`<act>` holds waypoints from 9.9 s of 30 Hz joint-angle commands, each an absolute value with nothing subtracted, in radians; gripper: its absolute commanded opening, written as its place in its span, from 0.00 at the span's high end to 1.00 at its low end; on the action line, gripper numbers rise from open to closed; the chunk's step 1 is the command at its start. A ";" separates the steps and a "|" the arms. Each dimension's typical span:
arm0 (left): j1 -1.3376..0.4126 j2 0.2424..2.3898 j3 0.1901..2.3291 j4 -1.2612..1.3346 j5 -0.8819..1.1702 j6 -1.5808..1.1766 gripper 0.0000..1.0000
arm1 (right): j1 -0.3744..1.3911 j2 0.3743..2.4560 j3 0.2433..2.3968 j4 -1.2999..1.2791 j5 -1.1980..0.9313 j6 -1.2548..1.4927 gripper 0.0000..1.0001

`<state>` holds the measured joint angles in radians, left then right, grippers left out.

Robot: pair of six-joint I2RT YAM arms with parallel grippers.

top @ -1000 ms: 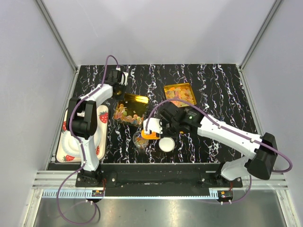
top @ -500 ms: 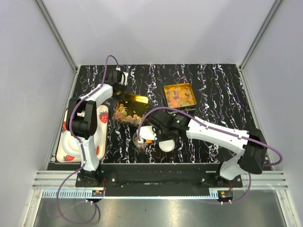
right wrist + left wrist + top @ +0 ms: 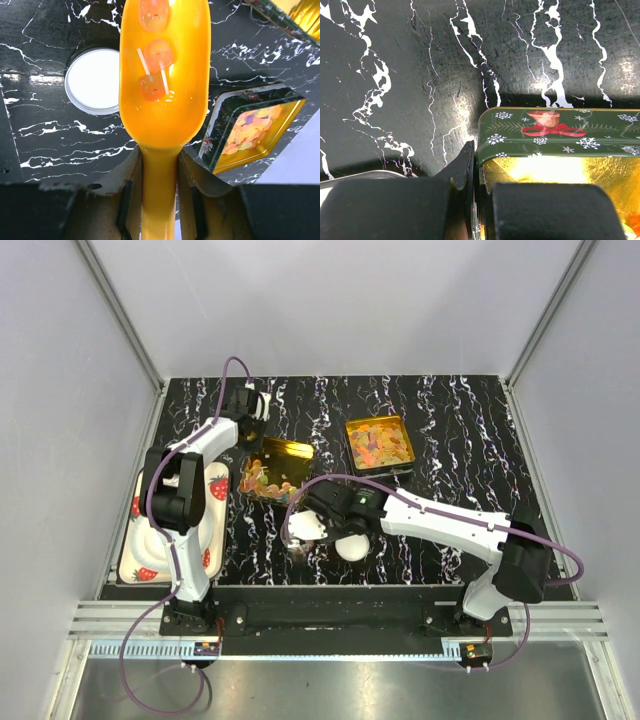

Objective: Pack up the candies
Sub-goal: Place the fake candies in the packing bottle, then scoop the fake candies from the storage box, then place the fake candies in the packing bottle.

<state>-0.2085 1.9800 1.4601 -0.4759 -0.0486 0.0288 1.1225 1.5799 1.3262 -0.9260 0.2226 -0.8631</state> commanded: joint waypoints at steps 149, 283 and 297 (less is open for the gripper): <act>-0.202 1.928 1.450 -0.371 -0.011 0.035 1.00 | 1.051 2.250 1.836 -0.348 0.534 -0.950 1.00; -0.202 1.944 1.450 -0.371 -0.018 0.037 1.00 | 0.922 1.755 1.459 -0.428 0.014 -0.571 1.00; -0.201 1.945 1.450 -0.371 -0.023 0.037 1.00 | 0.922 1.539 1.321 -0.531 -0.061 -0.652 1.00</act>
